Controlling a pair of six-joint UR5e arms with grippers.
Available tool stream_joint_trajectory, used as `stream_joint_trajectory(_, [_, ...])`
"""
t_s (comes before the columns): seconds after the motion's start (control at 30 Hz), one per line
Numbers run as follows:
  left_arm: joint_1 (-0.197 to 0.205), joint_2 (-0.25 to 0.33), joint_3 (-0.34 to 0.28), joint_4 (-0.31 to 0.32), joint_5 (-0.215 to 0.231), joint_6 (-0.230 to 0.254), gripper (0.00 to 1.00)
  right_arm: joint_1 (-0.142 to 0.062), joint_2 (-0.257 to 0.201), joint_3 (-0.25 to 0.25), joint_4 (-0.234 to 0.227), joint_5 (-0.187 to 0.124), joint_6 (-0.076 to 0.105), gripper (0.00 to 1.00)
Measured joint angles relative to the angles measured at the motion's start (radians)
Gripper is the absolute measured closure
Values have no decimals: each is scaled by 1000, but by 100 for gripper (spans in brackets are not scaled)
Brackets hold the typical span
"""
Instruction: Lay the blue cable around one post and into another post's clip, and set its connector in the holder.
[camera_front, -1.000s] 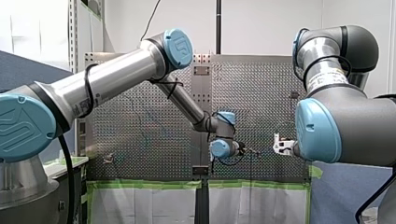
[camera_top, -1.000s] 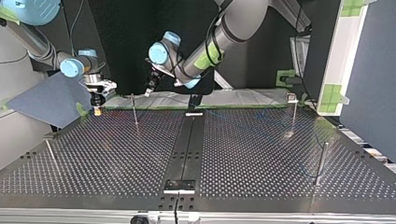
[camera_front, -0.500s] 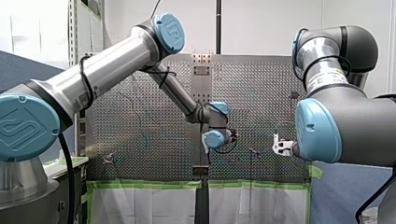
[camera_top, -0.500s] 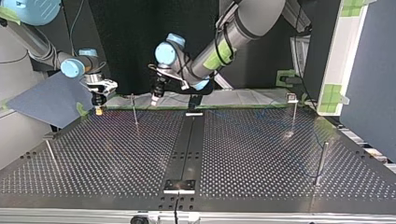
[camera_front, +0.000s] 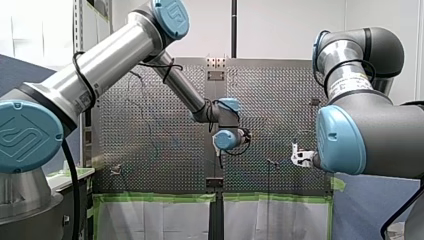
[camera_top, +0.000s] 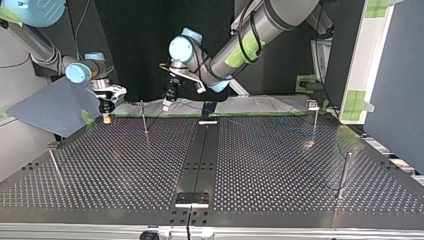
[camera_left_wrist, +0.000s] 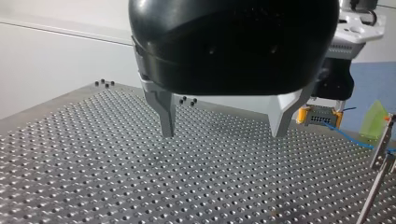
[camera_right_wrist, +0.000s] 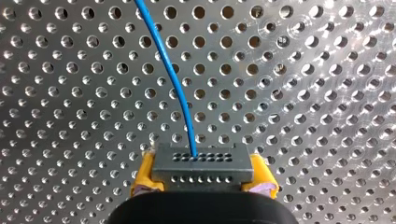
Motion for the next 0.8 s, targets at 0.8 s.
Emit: stream_joint_trajectory(0.8, [7,211,-212,88,-37,-79,2,20,0,0,11,0,2,100])
